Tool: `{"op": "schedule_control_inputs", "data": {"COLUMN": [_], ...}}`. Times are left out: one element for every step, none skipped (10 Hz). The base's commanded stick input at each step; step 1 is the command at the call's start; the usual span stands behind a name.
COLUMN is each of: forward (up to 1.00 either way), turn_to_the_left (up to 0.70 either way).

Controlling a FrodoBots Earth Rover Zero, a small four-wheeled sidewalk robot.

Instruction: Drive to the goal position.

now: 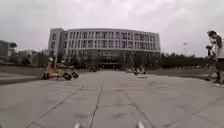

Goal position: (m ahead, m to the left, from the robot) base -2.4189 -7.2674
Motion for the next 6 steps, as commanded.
{"op": "schedule_control_inputs", "data": {"forward": [0.85,0.85,0.85,0.85,0.85,0.85], "turn_to_the_left": [0.00,0.00,0.00,0.00,0.00,0.00]}}
